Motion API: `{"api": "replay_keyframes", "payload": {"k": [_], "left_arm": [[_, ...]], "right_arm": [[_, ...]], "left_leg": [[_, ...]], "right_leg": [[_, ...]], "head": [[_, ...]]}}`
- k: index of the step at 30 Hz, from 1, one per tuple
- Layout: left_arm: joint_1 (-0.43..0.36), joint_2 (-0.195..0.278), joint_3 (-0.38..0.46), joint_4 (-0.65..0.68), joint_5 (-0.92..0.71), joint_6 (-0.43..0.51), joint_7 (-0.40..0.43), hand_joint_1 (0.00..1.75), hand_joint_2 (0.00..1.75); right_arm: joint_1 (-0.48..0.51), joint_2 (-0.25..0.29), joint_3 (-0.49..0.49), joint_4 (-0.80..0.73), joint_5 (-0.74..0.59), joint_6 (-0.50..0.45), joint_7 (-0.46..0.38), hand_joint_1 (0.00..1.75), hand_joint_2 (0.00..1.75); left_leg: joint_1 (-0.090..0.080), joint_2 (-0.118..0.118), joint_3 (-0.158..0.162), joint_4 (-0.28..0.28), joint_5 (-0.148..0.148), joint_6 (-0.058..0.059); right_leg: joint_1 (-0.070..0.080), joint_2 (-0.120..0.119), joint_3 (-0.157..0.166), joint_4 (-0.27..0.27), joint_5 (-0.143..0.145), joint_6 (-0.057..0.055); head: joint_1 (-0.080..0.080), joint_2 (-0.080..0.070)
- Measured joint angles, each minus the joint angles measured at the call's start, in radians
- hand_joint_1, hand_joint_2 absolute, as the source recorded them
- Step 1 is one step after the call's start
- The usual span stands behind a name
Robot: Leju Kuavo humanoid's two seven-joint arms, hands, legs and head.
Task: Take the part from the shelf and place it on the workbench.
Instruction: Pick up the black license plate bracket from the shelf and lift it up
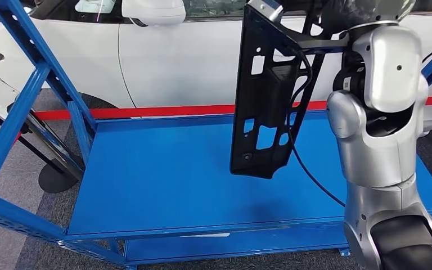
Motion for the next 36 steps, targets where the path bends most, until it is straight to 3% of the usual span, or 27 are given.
{"api": "replay_keyframes", "payload": {"k": [8,12,14,16,19,24,25,28,29,31,33,36], "left_arm": [[-0.005,0.004,0.001,0.025,-0.015,0.024,0.005,0.0,1.75],[-0.007,0.006,0.001,0.034,-0.02,0.028,0.005,0.0,1.75],[-0.008,0.006,0.001,0.038,-0.022,0.029,0.005,0.0,1.75],[-0.01,0.005,0.001,0.04,-0.026,0.029,0.005,0.0,1.75],[-0.011,0.005,0.001,0.042,-0.031,0.029,0.004,0.0,1.75],[-0.011,0.005,0.001,0.043,-0.031,0.029,0.004,0.0,1.75],[-0.011,0.005,0.001,0.044,-0.032,0.028,0.004,0.0,1.75],[-0.011,0.004,0.0,0.048,-0.043,0.019,-0.002,0.0,1.75],[-0.011,0.004,0.0,0.048,-0.047,0.015,-0.005,0.0,1.75],[-0.009,0.004,-0.001,0.048,-0.051,0.01,-0.007,0.0,1.75],[-0.007,0.004,-0.001,0.048,-0.053,0.007,-0.009,0.0,1.75],[-0.007,0.004,-0.001,0.047,-0.056,0.0,-0.01,0.0,1.75]], "right_arm": [[0.021,0.012,-0.022,-0.01,0.0,-0.002,-0.003,1.75,1.75],[0.028,0.015,-0.024,-0.016,0.0,-0.002,-0.003,1.75,1.75],[0.029,0.016,-0.026,-0.017,0.0,-0.002,-0.007,1.75,1.75],[0.03,0.016,-0.028,-0.017,0.0,-0.002,-0.012,1.75,1.75],[0.035,0.016,-0.029,-0.016,0.0,-0.002,-0.015,1.75,1.75],[0.039,0.016,-0.029,-0.016,0.0,-0.002,-0.017,1.75,1.75],[0.041,0.016,-0.029,-0.015,0.0,-0.002,-0.017,1.75,1.75],[0.042,0.016,-0.03,-0.014,0.0,-0.004,-0.018,1.75,1.75],[0.041,0.016,-0.03,-0.014,0.0,-0.006,-0.018,1.75,1.75],[0.04,0.017,-0.031,-0.013,0.0,-0.008,-0.018,1.75,1.75],[0.039,0.019,-0.031,-0.012,0.0,-0.012,-0.019,1.75,1.75],[0.038,0.021,-0.031,-0.009,0.0,-0.015,-0.021,1.75,1.75]], "left_leg": [[-0.006,0.0,-0.001,0.004,-0.003,0.004],[-0.011,-0.001,-0.002,0.006,-0.004,0.013],[-0.004,0.002,0.003,-0.006,0.005,0.022],[0.002,0.007,0.006,-0.019,0.013,0.03],[0.001,0.01,0.002,-0.018,0.015,0.033],[0.001,0.011,-0.001,-0.016,0.015,0.033],[0.002,0.011,-0.004,-0.012,0.015,0.032],[0.004,0.009,-0.023,0.011,0.019,0.011],[0.004,0.009,-0.028,0.013,0.024,0.0],[0.006,0.008,-0.033,0.013,0.029,-0.016],[0.009,0.006,-0.054,0.053,-0.017,-0.027],[0.011,0.006,-0.108,0.23,-0.144,-0.033]], "right_leg": [[-0.007,0.0,0.0,-0.002,0.0,0.002],[-0.01,0.0,0.002,-0.004,0.002,0.011],[-0.01,0.0,0.001,0.003,-0.008,0.017],[-0.01,-0.001,-0.026,0.067,-0.056,0.021],[-0.012,-0.001,-0.096,0.223,-0.137,0.026],[-0.013,-0.002,-0.121,0.276,-0.148,0.029],[-0.017,-0.002,-0.116,0.266,-0.128,0.032],[-0.019,-0.003,-0.033,0.077,-0.02,0.028],[-0.015,-0.003,-0.016,0.034,-0.004,0.023],[-0.015,-0.005,-0.025,0.028,0.007,0.006],[-0.018,-0.007,-0.039,0.021,0.025,-0.012],[-0.015,-0.009,-0.07,0.021,0.05,-0.024]], "head": [[0.0,0.0],[0.0,0.0],[0.0,0.0],[0.001,0.0],[0.001,0.0],[0.001,0.0],[0.001,0.0],[0.001,0.0],[0.001,0.0],[0.0,0.0],[0.0,0.0],[0.0,0.0]]}}
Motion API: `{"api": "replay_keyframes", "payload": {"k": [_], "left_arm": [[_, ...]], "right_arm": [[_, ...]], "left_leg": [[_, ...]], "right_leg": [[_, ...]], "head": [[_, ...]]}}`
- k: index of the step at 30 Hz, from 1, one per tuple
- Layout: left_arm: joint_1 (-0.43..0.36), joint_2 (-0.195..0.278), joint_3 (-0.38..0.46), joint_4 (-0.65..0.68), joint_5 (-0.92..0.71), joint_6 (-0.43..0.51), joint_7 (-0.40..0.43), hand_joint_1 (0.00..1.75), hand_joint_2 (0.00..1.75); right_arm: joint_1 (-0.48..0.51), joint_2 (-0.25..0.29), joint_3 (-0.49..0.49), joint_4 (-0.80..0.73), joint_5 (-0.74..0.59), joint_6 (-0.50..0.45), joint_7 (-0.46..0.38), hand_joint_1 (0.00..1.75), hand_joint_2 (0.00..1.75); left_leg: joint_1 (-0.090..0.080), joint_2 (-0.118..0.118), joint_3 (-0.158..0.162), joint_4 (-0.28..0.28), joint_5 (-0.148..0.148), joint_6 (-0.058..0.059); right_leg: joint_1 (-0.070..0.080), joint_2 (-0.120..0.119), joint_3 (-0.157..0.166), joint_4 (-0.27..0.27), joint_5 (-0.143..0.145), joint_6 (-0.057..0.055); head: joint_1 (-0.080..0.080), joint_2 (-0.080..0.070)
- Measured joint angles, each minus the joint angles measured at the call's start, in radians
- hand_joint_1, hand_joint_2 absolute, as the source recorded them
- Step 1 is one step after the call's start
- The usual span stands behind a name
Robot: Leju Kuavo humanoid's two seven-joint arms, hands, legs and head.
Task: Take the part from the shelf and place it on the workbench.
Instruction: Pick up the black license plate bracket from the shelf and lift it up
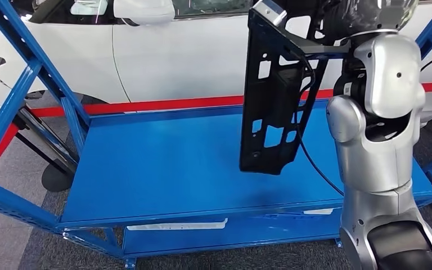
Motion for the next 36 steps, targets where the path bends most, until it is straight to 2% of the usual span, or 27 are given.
{"api": "replay_keyframes", "payload": {"k": [1,2,3,4,6,7,8,10,11,12,13,15,16,17,18,20,22,23,25,26,28,30,31,32,33,34,36], "left_arm": [[0.0,0.0,0.0,0.0,-0.002,-0.002,0.0,0.0,1.75],[0.0,0.0,0.0,0.0,-0.004,-0.004,-0.001,0.0,1.75],[0.0,0.0,0.0,0.0,-0.006,-0.006,-0.001,0.0,1.75],[-0.001,0.0,0.0,0.0,-0.007,-0.006,-0.002,0.0,1.75],[-0.002,0.0,0.0,0.0,-0.008,-0.006,-0.002,0.0,1.75],[-0.002,0.0,0.0,0.0,-0.008,-0.006,-0.002,0.0,1.75],[-0.002,0.0,-0.001,0.0,-0.008,-0.006,-0.002,0.0,1.75],[-0.002,-0.001,-0.001,0.0,-0.009,-0.007,-0.003,0.0,1.75],[-0.001,-0.002,-0.001,0.0,-0.009,-0.007,-0.003,0.0,1.75],[-0.001,-0.002,-0.001,0.0,-0.01,-0.009,-0.003,0.0,1.75],[-0.001,-0.003,-0.001,0.0,-0.012,-0.013,-0.004,0.0,1.75],[-0.001,-0.003,-0.002,0.0,-0.016,-0.023,-0.008,0.0,1.75],[-0.001,-0.003,-0.002,0.0,-0.018,-0.027,-0.01,0.0,1.75],[0.0,-0.003,-0.002,0.0,-0.019,-0.029,-0.012,0.0,1.75],[0.001,-0.004,-0.003,0.0,-0.02,-0.031,-0.013,0.0,1.75],[0.002,-0.004,-0.003,0.0,-0.021,-0.034,-0.013,0.0,1.75],[0.003,-0.005,-0.005,-0.001,-0.021,-0.037,-0.014,0.0,1.75],[0.003,-0.005,-0.006,-0.001,-0.021,-0.039,-0.014,0.0,1.75],[0.005,-0.005,-0.009,-0.002,-0.02,-0.042,-0.014,0.0,1.75],[0.007,-0.005,-0.01,-0.002,-0.02,-0.043,-0.014,0.0,1.75],[0.009,-0.004,-0.011,-0.004,-0.02,-0.043,-0.015,0.0,1.75],[0.01,-0.004,-0.014,-0.007,-0.019,-0.043,-0.015,0.0,1.75],[0.01,-0.004,-0.017,-0.008,-0.019,-0.043,-0.015,0.0,1.75],[0.01,-0.004,-0.02,-0.009,-0.019,-0.043,-0.016,0.0,1.75],[0.01,-0.004,-0.023,-0.009,-0.019,-0.044,-0.016,0.0,1.75],[0.01,-0.004,-0.025,-0.01,-0.019,-0.044,-0.017,0.0,1.75],[0.01,-0.004,-0.027,-0.012,-0.019,-0.045,-0.018,0.0,1.75]], "right_arm": [[0.001,0.0,0.0,0.001,0.0,0.0,0.0,1.75,1.75],[0.001,0.0,0.0,0.003,0.0,0.0,0.0,1.75,1.75],[0.002,0.0,0.0,0.003,0.0,0.0,0.0,1.75,1.75],[0.002,0.0,0.0,0.004,0.0,0.0,0.0,1.75,1.75],[0.002,0.0,0.0,0.003,0.0,-0.001,0.0,1.75,1.75],[0.001,0.0,-0.001,0.003,0.0,-0.001,0.001,1.75,1.75],[0.001,0.0,-0.001,0.003,0.0,-0.001,0.001,1.75,1.75],[0.001,0.0,-0.002,0.004,0.0,-0.001,0.001,1.75,1.75],[0.001,-0.001,-0.002,0.004,0.0,-0.001,0.002,1.75,1.75],[0.001,-0.001,-0.004,0.005,0.0,-0.002,0.004,1.75,1.75],[0.0,-0.002,-0.005,0.006,0.0,-0.002,0.008,1.75,1.75],[0.001,-0.003,-0.005,0.007,0.0,-0.003,0.016,1.75,1.75],[0.002,-0.004,-0.005,0.008,0.0,-0.003,0.02,1.75,1.75],[0.002,-0.004,-0.005,0.01,0.0,-0.003,0.022,1.75,1.75],[0.003,-0.005,-0.005,0.011,0.0,-0.002,0.024,1.75,1.75],[0.002,-0.005,-0.005,0.012,0.0,-0.002,0.024,1.75,1.75],[0.001,-0.005,-0.005,0.011,0.0,-0.002,0.024,1.75,1.75],[0.001,-0.004,-0.005,0.011,0.0,-0.001,0.023,1.75,1.75],[0.002,-0.005,-0.005,0.011,0.0,-0.001,0.023,1.75,1.75],[0.002,-0.005,-0.005,0.011,0.0,-0.001,0.022,1.75,1.75],[0.002,-0.004,-0.005,0.011,0.0,-0.001,0.022,1.75,1.75],[0.002,-0.002,-0.005,0.011,0.0,-0.001,0.022,1.75,1.75],[0.003,-0.002,-0.005,0.011,0.0,-0.001,0.022,1.75,1.75],[0.004,-0.002,-0.005,0.011,0.0,-0.001,0.022,1.75,1.75],[0.005,-0.002,-0.005,0.011,0.0,-0.001,0.021,1.75,1.75],[0.006,-0.002,-0.005,0.011,0.0,-0.001,0.021,1.75,1.75],[0.007,-0.002,-0.005,0.009,0.0,-0.002,0.02,1.75,1.75]], "left_leg": [[0.0,0.0,-0.005,0.044,-0.016,-0.001],[0.0,0.0,0.003,0.059,-0.012,-0.001],[0.0,0.0,0.032,0.035,0.008,0.001],[0.0,0.0,0.078,-0.022,0.034,0.005],[-0.004,-0.001,0.176,-0.163,0.056,0.013],[-0.007,-0.002,0.204,-0.209,0.055,0.017],[-0.01,-0.003,0.214,-0.23,0.052,0.019],[-0.011,-0.002,0.208,-0.239,0.064,0.027],[-0.009,0.0,0.204,-0.243,0.074,0.034],[-0.007,0.003,0.198,-0.248,0.085,0.043],[-0.005,0.007,0.188,-0.252,0.097,0.05],[-0.008,0.009,0.161,-0.249,0.116,0.059],[-0.009,0.009,0.147,-0.247,0.125,0.06],[-0.01,0.01,0.133,-0.245,0.134,0.06],[-0.011,0.01,0.12,-0.242,0.142,0.06],[-0.011,0.009,0.098,-0.236,0.155,0.056],[-0.013,0.009,0.084,-0.232,0.166,0.047],[-0.013,0.009,0.08,-0.232,0.173,0.041],[-0.013,0.008,0.076,-0.235,0.187,0.029],[-0.012,0.007,0.072,-0.233,0.181,0.023],[-0.012,0.004,0.047,-0.187,0.124,0.013],[-0.009,0.004,0.005,-0.074,0.033,0.005],[-0.008,0.004,-0.01,-0.015,0.006,0.002],[-0.008,0.004,-0.014,0.024,0.001,-0.001],[-0.007,0.004,-0.001,0.031,0.016,-0.002],[-0.007,0.004,0.031,0.004,0.044,-0.001],[-0.009,0.002,0.128,-0.122,0.081,0.007]], "right_leg": [[0.002,0.0,-0.011,0.001,0.008,0.0],[0.003,0.0,-0.022,0.002,0.015,0.001],[0.003,0.0,-0.032,0.003,0.023,0.003],[0.004,0.001,-0.041,0.005,0.03,0.006],[0.006,0.001,-0.053,0.007,0.042,0.015],[0.006,0.001,-0.055,0.007,0.048,0.021],[0.006,0.0,-0.057,0.006,0.054,0.028],[0.004,0.002,-0.058,0.003,0.065,0.041],[0.004,0.004,-0.063,0.011,0.055,0.046],[0.005,0.007,-0.074,0.034,0.028,0.05],[0.005,0.009,-0.09,0.078,-0.016,0.052],[0.006,0.009,-0.125,0.201,-0.108,0.055],[0.005,0.008,-0.133,0.252,-0.13,0.057],[0.005,0.008,-0.126,0.274,-0.129,0.058],[0.005,0.008,-0.102,0.26,-0.109,0.057],[0.006,0.008,-0.012,0.145,-0.061,0.051],[0.012,0.008,0.063,0.025,-0.052,0.042],[0.015,0.009,0.079,-0.006,-0.057,0.037],[0.017,0.008,0.079,-0.022,-0.05,0.027],[0.014,0.007,0.075,-0.026,-0.041,0.02],[0.007,0.003,0.062,-0.034,-0.022,0.003],[0.008,0.0,0.041,-0.032,-0.006,-0.006],[0.008,0.0,0.029,-0.03,0.002,-0.006],[0.008,0.0,0.016,-0.027,0.01,-0.005],[0.008,0.0,0.003,-0.024,0.017,-0.003],[0.008,0.0,-0.01,-0.019,0.023,-0.001],[0.008,0.001,-0.03,-0.01,0.033,0.006]], "head": [[0.0,0.0],[0.0,0.0],[0.0,0.0],[0.0,0.0],[0.0,0.0],[0.0,0.0],[0.001,0.0],[0.001,0.0],[0.001,0.0],[0.002,0.0],[0.003,0.0],[0.004,0.0],[0.004,0.0],[0.004,0.0],[0.005,0.0],[0.004,0.0],[0.004,0.0],[0.004,0.0],[0.004,0.0],[0.004,0.0],[0.003,0.0],[0.003,0.0],[0.003,0.0],[0.003,0.0],[0.003,0.0],[0.002,0.0],[0.002,0.0]]}}
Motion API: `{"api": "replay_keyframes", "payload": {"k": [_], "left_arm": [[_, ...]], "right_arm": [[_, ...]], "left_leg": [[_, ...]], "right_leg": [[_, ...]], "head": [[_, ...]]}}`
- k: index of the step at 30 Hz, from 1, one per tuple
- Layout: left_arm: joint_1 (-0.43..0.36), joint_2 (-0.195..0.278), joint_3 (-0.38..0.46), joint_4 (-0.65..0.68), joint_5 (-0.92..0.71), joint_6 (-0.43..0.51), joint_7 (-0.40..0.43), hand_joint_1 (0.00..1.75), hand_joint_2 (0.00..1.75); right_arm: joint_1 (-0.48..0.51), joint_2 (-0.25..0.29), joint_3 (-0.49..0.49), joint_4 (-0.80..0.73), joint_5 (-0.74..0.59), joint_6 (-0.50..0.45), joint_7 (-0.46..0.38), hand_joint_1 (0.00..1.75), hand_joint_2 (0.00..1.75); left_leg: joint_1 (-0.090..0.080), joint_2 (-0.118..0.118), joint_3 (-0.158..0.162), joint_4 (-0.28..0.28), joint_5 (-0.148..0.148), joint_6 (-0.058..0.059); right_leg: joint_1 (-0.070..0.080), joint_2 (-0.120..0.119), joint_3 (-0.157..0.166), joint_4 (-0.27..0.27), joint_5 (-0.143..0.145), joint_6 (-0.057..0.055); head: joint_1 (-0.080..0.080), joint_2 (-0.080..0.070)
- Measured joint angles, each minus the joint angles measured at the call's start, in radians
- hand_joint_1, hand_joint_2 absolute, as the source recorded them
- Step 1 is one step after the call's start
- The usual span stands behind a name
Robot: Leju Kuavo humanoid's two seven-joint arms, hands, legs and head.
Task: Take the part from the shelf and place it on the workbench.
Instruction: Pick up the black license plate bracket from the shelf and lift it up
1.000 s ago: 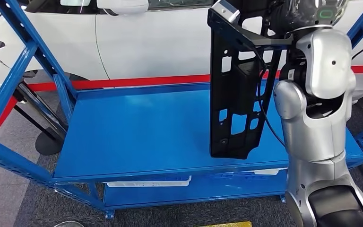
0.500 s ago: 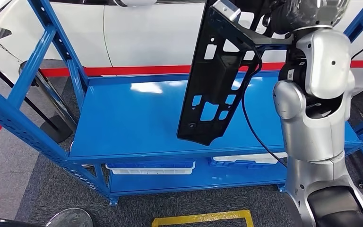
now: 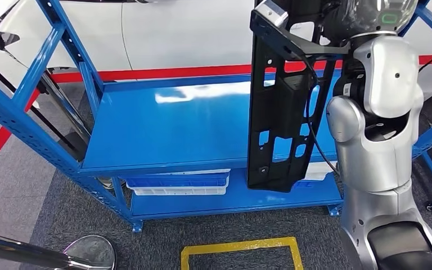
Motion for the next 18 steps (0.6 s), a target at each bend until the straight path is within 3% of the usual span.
{"api": "replay_keyframes", "payload": {"k": [2,3,5,7,9,10,11,12,13,15,17,18], "left_arm": [[0.0,0.001,-0.002,-0.003,0.0,-0.001,-0.001,0.0,1.75],[0.001,0.001,-0.003,-0.005,0.001,-0.002,-0.002,0.0,1.75],[0.002,0.0,-0.004,-0.006,0.002,-0.002,-0.002,0.0,1.75],[0.003,0.0,-0.005,-0.006,0.002,-0.003,-0.002,0.0,1.75],[0.003,-0.001,-0.007,-0.006,0.002,-0.004,-0.002,0.0,1.75],[0.003,-0.001,-0.007,-0.006,0.002,-0.004,-0.002,0.0,1.75],[0.003,-0.001,-0.008,-0.006,0.002,-0.004,-0.003,0.0,1.75],[0.003,-0.001,-0.01,-0.006,0.002,-0.004,-0.004,0.0,1.75],[0.004,-0.002,-0.013,-0.006,0.003,-0.005,-0.004,0.0,1.75],[0.004,-0.002,-0.019,-0.006,0.004,-0.005,-0.005,0.0,1.75],[0.005,-0.003,-0.023,-0.007,0.006,-0.005,-0.007,0.0,1.75],[0.005,-0.004,-0.023,-0.007,0.008,-0.006,-0.008,0.0,1.75]], "right_arm": [[0.0,-0.001,0.0,-0.002,0.0,-0.001,0.001,1.75,1.75],[0.001,-0.001,0.0,-0.003,0.0,-0.001,0.001,1.75,1.75],[0.002,-0.002,0.001,-0.003,0.0,-0.001,0.001,1.75,1.75],[0.003,-0.006,0.001,-0.003,0.0,0.0,0.002,1.75,1.75],[0.004,-0.009,0.002,-0.003,0.0,0.0,0.003,1.75,1.75],[0.006,-0.011,0.002,-0.003,0.0,0.001,0.004,1.75,1.75],[0.008,-0.012,0.003,-0.003,0.0,0.001,0.004,1.75,1.75],[0.01,-0.013,0.003,-0.003,0.0,0.001,0.005,1.75,1.75],[0.01,-0.015,0.003,-0.003,0.0,0.001,0.005,1.75,1.75],[0.01,-0.015,0.004,-0.003,0.0,0.001,0.005,1.75,1.75],[0.01,-0.015,0.004,-0.005,0.0,0.001,0.002,1.75,1.75],[0.01,-0.015,0.005,-0.005,0.0,0.002,0.001,1.75,1.75]], "left_leg": [[-0.006,-0.003,0.067,-0.104,-0.003,0.01],[-0.009,-0.004,0.077,-0.124,-0.007,0.014],[-0.008,-0.001,0.072,-0.14,0.012,0.025],[-0.002,0.005,0.059,-0.154,0.036,0.041],[-0.001,0.009,0.036,-0.155,0.055,0.051],[-0.001,0.01,0.022,-0.152,0.062,0.052],[-0.001,0.011,0.008,-0.147,0.07,0.051],[0.0,0.011,-0.007,-0.141,0.076,0.05],[0.001,0.011,-0.021,-0.134,0.082,0.048],[0.003,0.01,-0.049,-0.116,0.091,0.04],[0.002,0.009,-0.067,-0.102,0.102,0.027],[0.001,0.009,-0.072,-0.101,0.109,0.02]], "right_leg": [[0.0,-0.001,-0.01,0.003,0.012,0.011],[-0.001,-0.002,-0.012,0.001,0.019,0.017],[-0.002,-0.001,-0.015,-0.007,0.029,0.029],[-0.002,0.002,-0.032,0.026,-0.018,0.037],[-0.004,0.002,-0.067,0.138,-0.114,0.042],[-0.005,0.002,-0.082,0.203,-0.148,0.046],[-0.007,0.002,-0.087,0.252,-0.162,0.05],[-0.01,0.002,-0.078,0.271,-0.154,0.053],[-0.013,0.002,-0.052,0.254,-0.128,0.056],[-0.019,0.001,0.035,0.141,-0.089,0.062],[-0.015,0.003,0.097,0.038,-0.097,0.057],[-0.011,0.005,0.104,0.02,-0.106,0.052]], "head": [[0.0,0.0],[0.0,0.0],[0.0,0.0],[0.001,0.0],[0.001,0.0],[0.001,0.0],[0.001,0.0],[0.001,0.0],[0.001,0.0],[0.001,0.0],[0.001,0.0],[0.0,0.0]]}}
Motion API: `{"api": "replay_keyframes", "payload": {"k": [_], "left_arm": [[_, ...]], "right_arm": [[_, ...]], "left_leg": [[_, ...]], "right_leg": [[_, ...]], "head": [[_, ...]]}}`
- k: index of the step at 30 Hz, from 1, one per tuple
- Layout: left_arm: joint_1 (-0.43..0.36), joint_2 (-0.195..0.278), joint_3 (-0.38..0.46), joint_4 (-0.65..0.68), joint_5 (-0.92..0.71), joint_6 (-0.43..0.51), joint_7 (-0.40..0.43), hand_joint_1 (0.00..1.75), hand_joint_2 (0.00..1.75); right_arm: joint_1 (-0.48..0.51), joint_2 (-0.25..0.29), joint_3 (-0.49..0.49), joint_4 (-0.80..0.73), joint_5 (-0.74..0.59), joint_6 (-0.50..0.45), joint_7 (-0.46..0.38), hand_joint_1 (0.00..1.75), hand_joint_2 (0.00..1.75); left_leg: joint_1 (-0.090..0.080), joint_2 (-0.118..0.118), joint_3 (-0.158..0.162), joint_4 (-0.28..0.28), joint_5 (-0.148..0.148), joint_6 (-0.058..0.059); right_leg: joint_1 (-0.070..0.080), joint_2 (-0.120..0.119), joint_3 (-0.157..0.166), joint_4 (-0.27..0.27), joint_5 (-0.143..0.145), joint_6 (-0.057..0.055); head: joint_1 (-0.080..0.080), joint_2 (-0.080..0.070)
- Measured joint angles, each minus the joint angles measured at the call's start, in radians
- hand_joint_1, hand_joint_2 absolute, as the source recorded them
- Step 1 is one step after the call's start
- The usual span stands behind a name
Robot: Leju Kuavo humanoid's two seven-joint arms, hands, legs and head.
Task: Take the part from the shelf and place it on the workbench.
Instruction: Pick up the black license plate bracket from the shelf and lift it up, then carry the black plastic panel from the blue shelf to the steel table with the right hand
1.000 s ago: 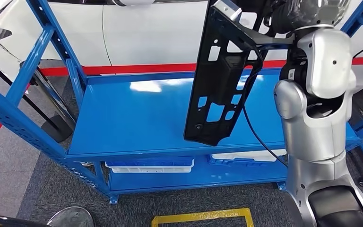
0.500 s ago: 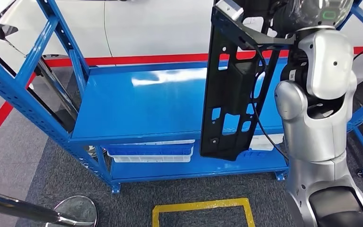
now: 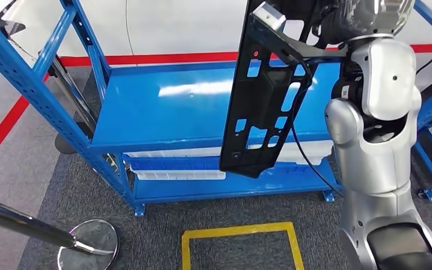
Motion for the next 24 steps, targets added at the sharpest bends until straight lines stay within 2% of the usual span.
{"api": "replay_keyframes", "payload": {"k": [2,3,4,5,6,7,8,9,10,11,12,14,15,16,17,18,19,20,22,23,24], "left_arm": [[0.004,0.0,-0.001,-0.001,0.003,-0.001,-0.001,0.0,1.75],[0.006,0.0,-0.001,-0.002,0.004,-0.001,-0.002,0.0,1.75],[0.008,0.0,-0.002,-0.003,0.007,-0.002,-0.002,0.0,1.75],[0.009,0.0,-0.002,-0.004,0.01,-0.002,-0.002,0.0,1.75],[0.01,0.0,-0.003,-0.006,0.014,-0.003,-0.003,0.0,1.75],[0.01,0.0,-0.004,-0.007,0.02,-0.003,-0.003,0.0,1.75],[0.01,0.0,-0.006,-0.007,0.027,-0.003,-0.002,0.0,1.75],[0.011,0.0,-0.008,-0.008,0.034,-0.003,-0.002,0.0,1.75],[0.011,0.0,-0.012,-0.008,0.041,-0.003,-0.001,0.0,1.75],[0.011,0.0,-0.016,-0.008,0.047,-0.003,0.0,0.0,1.75],[0.01,0.0,-0.019,-0.01,0.051,-0.003,0.001,0.0,1.75],[0.009,0.002,-0.025,-0.015,0.055,-0.003,0.002,0.0,1.75],[0.009,0.002,-0.026,-0.018,0.057,-0.002,0.002,0.0,1.75],[0.01,0.003,-0.027,-0.02,0.062,-0.002,0.004,0.0,1.75],[0.011,0.003,-0.028,-0.02,0.068,-0.001,0.007,0.0,1.75],[0.013,0.003,-0.031,-0.021,0.076,0.0,0.009,0.0,1.75],[0.015,0.002,-0.034,-0.022,0.083,0.001,0.011,0.0,1.75],[0.017,0.002,-0.039,-0.023,0.087,0.001,0.013,0.0,1.75],[0.019,0.001,-0.047,-0.023,0.092,0.002,0.014,0.0,1.75],[0.02,0.001,-0.049,-0.023,0.094,0.003,0.014,0.0,1.75],[0.02,0.0,-0.051,-0.023,0.096,0.003,0.014,0.0,1.75]], "right_arm": [[0.0,0.0,0.0,0.0,0.0,0.0,-0.001,1.75,1.75],[0.0,0.0,0.001,0.0,0.0,0.001,-0.002,1.75,1.75],[-0.001,0.0,0.002,0.001,0.0,0.001,-0.002,1.75,1.75],[-0.001,0.0,0.004,0.002,0.0,0.001,-0.003,1.75,1.75],[-0.002,0.001,0.005,0.002,0.0,0.002,-0.004,1.75,1.75],[-0.002,0.001,0.006,0.003,0.0,0.002,-0.006,1.75,1.75],[-0.002,0.001,0.007,0.003,0.0,0.002,-0.008,1.75,1.75],[-0.002,0.001,0.007,0.004,0.0,0.002,-0.01,1.75,1.75],[-0.002,0.001,0.007,0.005,0.0,0.003,-0.012,1.75,1.75],[-0.002,0.001,0.007,0.006,0.0,0.003,-0.013,1.75,1.75],[-0.003,0.001,0.007,0.006,0.0,0.003,-0.014,1.75,1.75],[-0.007,0.002,0.007,0.006,0.0,0.003,-0.014,1.75,1.75],[-0.01,0.002,0.007,0.005,0.0,0.003,-0.015,1.75,1.75],[-0.012,0.002,0.007,0.005,0.0,0.003,-0.015,1.75,1.75],[-0.012,0.002,0.007,0.006,0.0,0.003,-0.016,1.75,1.75],[-0.013,0.002,0.007,0.007,0.0,0.003,-0.017,1.75,1.75],[-0.013,0.002,0.007,0.009,0.0,0.004,-0.017,1.75,1.75],[-0.013,0.002,0.007,0.01,0.0,0.004,-0.018,1.75,1.75],[-0.013,0.002,0.008,0.011,0.0,0.005,-0.018,1.75,1.75],[-0.013,0.002,0.008,0.012,0.0,0.006,-0.018,1.75,1.75],[-0.013,0.002,0.008,0.014,0.0,0.006,-0.018,1.75,1.75]], "left_leg": [[0.001,-0.001,-0.006,0.0,0.01,-0.013],[0.003,-0.001,-0.013,0.009,-0.005,-0.019],[0.005,-0.002,-0.025,0.033,-0.038,-0.024],[0.006,-0.002,-0.04,0.075,-0.089,-0.028],[0.006,-0.002,-0.057,0.135,-0.145,-0.03],[0.007,-0.003,-0.069,0.2,-0.188,-0.031],[0.006,-0.003,-0.074,0.257,-0.207,-0.031],[0.006,-0.003,-0.067,0.291,-0.198,-0.03],[0.006,-0.004,-0.046,0.294,-0.169,-0.027],[0.005,-0.004,-0.009,0.268,-0.137,-0.021],[0.002,-0.006,0.046,0.208,-0.123,-0.013],[-0.006,-0.009,0.162,0.053,-0.148,0.003],[-0.011,-0.011,0.198,-0.004,-0.167,0.008],[-0.014,-0.011,0.211,-0.035,-0.172,0.009],[-0.013,-0.01,0.205,-0.044,-0.161,0.011],[-0.012,-0.007,0.196,-0.049,-0.145,0.016],[-0.009,-0.004,0.184,-0.053,-0.127,0.023],[-0.006,0.0,0.169,-0.056,-0.111,0.029],[-0.007,0.004,0.132,-0.052,-0.081,0.036],[-0.008,0.004,0.112,-0.049,-0.067,0.036],[-0.008,0.005,0.09,-0.043,-0.054,0.036]], "right_leg": [[0.002,-0.001,-0.011,-0.002,0.01,-0.019],[0.002,-0.002,-0.02,-0.002,0.02,-0.03],[0.0,-0.003,-0.031,-0.003,0.031,-0.042],[-0.001,-0.005,-0.045,-0.004,0.044,-0.051],[0.001,-0.005,-0.061,-0.004,0.057,-0.056],[0.003,-0.005,-0.077,-0.003,0.07,-0.059],[0.006,-0.005,-0.095,-0.002,0.083,-0.06],[0.008,-0.005,-0.113,-0.001,0.097,-0.06],[0.011,-0.005,-0.13,0.0,0.109,-0.059],[0.013,-0.005,-0.146,0.001,0.122,-0.058],[0.015,-0.005,-0.158,0.002,0.134,-0.057],[0.017,-0.005,-0.172,0.001,0.156,-0.049],[0.015,-0.007,-0.173,-0.003,0.167,-0.043],[0.013,-0.008,-0.173,-0.01,0.179,-0.036],[0.012,-0.009,-0.175,-0.018,0.19,-0.029],[0.01,-0.007,-0.18,-0.019,0.185,-0.023],[0.01,-0.006,-0.19,-0.007,0.157,-0.019],[0.01,-0.004,-0.202,0.024,0.109,-0.016],[0.008,-0.003,-0.227,0.145,-0.002,-0.011],[0.007,-0.003,-0.233,0.211,-0.028,-0.007],[0.007,-0.003,-0.231,0.262,-0.025,-0.004]], "head": [[0.0,0.0],[0.0,0.0],[0.0,0.0],[-0.001,0.0],[-0.001,0.0],[-0.001,0.0],[-0.001,0.0],[-0.001,0.0],[-0.001,0.0],[-0.001,0.0],[-0.001,0.0],[-0.001,0.0],[-0.001,0.0],[-0.001,0.0],[-0.001,0.0],[-0.001,0.0],[-0.001,0.0],[0.0,0.0],[0.0,0.0],[0.0,0.0],[0.0,0.0]]}}
